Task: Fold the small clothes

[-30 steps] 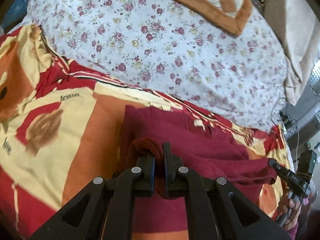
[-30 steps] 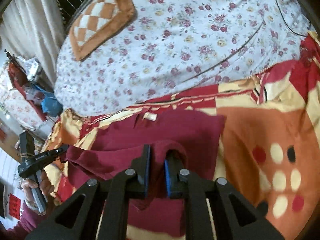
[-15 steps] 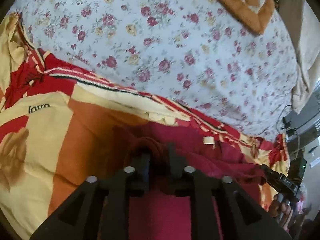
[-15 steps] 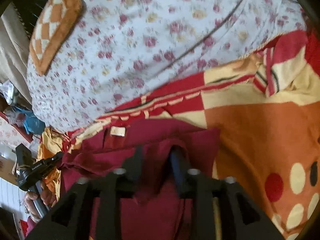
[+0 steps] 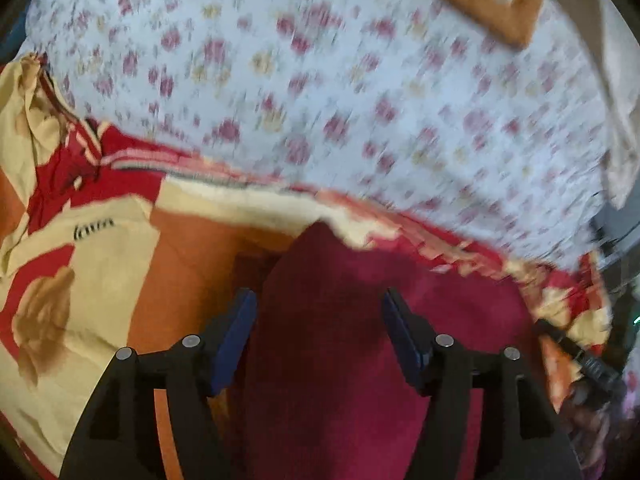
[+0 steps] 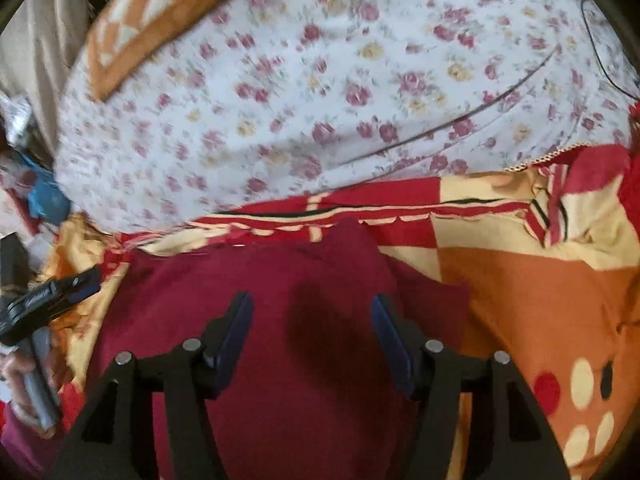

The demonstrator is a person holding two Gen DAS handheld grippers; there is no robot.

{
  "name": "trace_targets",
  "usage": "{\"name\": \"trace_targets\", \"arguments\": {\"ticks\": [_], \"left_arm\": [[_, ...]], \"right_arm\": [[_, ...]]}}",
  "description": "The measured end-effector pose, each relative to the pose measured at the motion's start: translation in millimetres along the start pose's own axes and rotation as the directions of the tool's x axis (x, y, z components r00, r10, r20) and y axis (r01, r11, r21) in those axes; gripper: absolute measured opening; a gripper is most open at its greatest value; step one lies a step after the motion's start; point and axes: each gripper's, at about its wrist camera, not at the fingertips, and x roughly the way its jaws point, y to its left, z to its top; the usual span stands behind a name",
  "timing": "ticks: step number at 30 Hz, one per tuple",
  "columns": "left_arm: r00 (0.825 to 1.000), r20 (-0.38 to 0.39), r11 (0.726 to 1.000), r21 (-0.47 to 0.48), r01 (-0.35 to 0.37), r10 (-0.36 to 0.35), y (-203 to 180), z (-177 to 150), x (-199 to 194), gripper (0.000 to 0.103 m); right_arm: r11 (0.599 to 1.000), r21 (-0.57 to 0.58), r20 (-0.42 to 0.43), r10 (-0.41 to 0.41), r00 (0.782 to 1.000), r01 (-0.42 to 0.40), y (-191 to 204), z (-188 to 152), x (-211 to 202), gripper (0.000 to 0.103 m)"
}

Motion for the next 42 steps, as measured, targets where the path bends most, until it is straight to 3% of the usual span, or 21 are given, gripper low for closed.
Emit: {"name": "trace_targets", "arguments": {"ticks": [3, 5, 17, 29, 33, 37, 42], "left_arm": [[0.995, -0.066, 0.997, -0.008, -0.081, 0.08, 4.7, -6.2, 29.4, 0.055], [0.994, -0.051, 0.995, -0.004, -0.096, 0.095, 4.6, -10.5, 34.3, 0.055], [0.99, 0.043, 0.986, 0.094, -0.135, 0.132, -19.1, -30.3, -6.7, 0.055], [0.985, 0.095, 0.973, 0.171, -0.156, 0.141, -36.7, -61.7, -42.8, 0.055], [0.985, 0.088, 0.971, 0.178, -0.161, 0.147, -31.8, -74.1, -47.0, 0.055], [0.986, 0.08, 0.974, 0.161, -0.159, 0.147, -23.7, -84.3, -51.6, 0.055], [0.984, 0.073, 0.974, 0.15, -0.169, 0.16, -14.9, -92.4, -54.1, 0.055]], "right_arm": [[0.994, -0.004, -0.067, -0.113, 0.991, 0.112, -5.9, 2.8, 32.7, 0.063], [0.994, 0.006, -0.084, -0.112, 0.99, 0.113, -10.7, 0.1, 43.3, 0.063], [0.987, -0.107, -0.041, -0.121, 0.992, 0.116, 17.0, -35.1, -35.4, 0.063], [0.974, -0.098, -0.089, -0.213, 0.973, 0.204, -5.5, -87.0, -46.9, 0.063], [0.988, -0.026, -0.102, -0.153, 0.983, 0.151, -19.9, -98.5, -56.0, 0.063], [0.991, -0.026, -0.071, -0.133, 0.989, 0.132, -19.6, -103.6, -71.5, 0.063], [0.992, -0.026, -0.092, -0.128, 0.988, 0.126, -17.5, -108.4, -72.4, 0.063]]}}
